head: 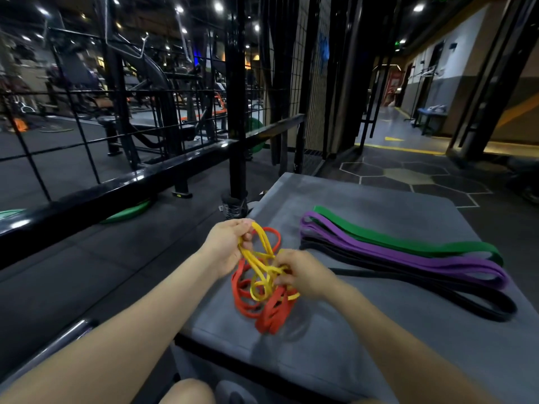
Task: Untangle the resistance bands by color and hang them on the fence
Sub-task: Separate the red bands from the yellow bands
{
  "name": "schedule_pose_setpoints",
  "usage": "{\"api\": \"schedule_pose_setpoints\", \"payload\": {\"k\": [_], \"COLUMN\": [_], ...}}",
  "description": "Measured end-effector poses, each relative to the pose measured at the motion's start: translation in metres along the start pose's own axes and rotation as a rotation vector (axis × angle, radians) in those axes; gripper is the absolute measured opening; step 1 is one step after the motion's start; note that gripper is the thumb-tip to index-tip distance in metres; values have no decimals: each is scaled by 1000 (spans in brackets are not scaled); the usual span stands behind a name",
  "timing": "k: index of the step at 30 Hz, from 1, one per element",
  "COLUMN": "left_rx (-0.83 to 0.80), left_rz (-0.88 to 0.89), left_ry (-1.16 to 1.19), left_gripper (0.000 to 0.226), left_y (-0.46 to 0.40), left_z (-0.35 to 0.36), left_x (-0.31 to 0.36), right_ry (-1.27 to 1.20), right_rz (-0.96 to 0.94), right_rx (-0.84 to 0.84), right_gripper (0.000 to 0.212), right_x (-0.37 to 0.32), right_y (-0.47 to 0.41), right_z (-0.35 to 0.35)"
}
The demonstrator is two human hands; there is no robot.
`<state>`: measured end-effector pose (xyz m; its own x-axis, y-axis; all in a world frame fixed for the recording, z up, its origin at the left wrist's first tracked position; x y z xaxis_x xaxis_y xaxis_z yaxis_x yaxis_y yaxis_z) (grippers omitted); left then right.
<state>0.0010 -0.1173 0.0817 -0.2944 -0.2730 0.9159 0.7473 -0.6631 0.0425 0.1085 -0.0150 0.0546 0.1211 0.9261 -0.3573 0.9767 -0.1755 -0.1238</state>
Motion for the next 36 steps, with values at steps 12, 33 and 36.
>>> {"api": "schedule_pose_setpoints", "payload": {"k": [12, 33, 36], "left_rx": [7, 416, 399], "left_rz": [146, 132, 159], "left_ry": [-1067, -731, -685], "left_gripper": [40, 46, 44], "left_y": [-4, -30, -34], "left_z": [-35, -40, -35], "left_x": [0, 21, 19], "right_ry": [-1097, -1721, -1314], "right_rz": [293, 367, 461], "right_rx": [694, 785, 601], "right_gripper": [25, 22, 16], "right_x": [41, 76, 84], "right_y": [21, 51, 57], "right_z": [-72, -78, -66]}}
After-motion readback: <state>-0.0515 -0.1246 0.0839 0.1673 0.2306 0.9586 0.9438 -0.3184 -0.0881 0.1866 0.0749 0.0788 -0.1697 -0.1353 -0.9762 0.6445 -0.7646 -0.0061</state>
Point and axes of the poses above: each hand's wrist, its own y-axis away from the middle knuckle, its own z-axis out of the palm, x = y × z, the point moved 3 cm from there along -y, towards the middle knuckle, and after that the axes turned 4 degrees about y, right-handed, at the moved point
